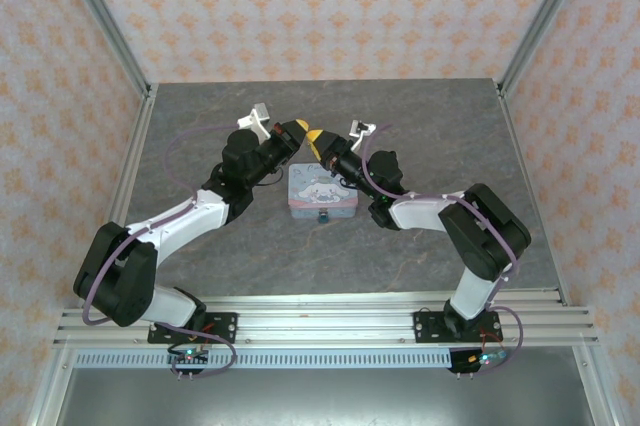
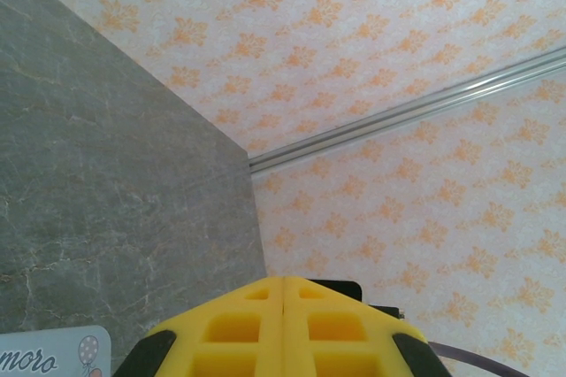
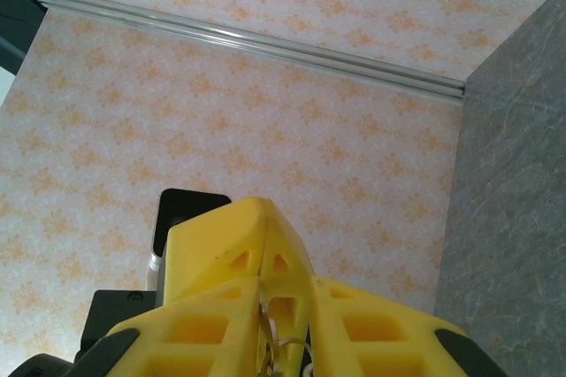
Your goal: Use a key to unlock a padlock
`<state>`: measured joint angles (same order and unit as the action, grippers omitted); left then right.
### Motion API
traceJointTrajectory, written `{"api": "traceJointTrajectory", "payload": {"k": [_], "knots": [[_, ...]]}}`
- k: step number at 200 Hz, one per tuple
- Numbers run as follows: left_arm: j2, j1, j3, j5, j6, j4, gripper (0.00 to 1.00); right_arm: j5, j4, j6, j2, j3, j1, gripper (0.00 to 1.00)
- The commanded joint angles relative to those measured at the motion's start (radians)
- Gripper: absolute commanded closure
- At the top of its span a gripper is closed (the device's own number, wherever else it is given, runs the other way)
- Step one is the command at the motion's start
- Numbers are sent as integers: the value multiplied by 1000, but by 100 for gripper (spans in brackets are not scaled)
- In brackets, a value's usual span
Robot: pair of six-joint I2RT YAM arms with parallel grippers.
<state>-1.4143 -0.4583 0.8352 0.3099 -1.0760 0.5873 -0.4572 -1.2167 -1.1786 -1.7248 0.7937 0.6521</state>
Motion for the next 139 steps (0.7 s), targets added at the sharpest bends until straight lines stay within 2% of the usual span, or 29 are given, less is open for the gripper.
{"api": "traceJointTrajectory", "payload": {"k": [1,18,46,139], "knots": [[0,-10,34,9,21,30,100,-28,-34,1,13,-14,5,77],[-2,-11,33,6,22,30,100,-33,-36,2,14,-17,6,72],[-5,-11,36,5,22,28,100,-35,-38,5,24,-26,7,72],[-4,-11,33,0,22,27,100,-31,-39,6,32,-29,7,92]]}}
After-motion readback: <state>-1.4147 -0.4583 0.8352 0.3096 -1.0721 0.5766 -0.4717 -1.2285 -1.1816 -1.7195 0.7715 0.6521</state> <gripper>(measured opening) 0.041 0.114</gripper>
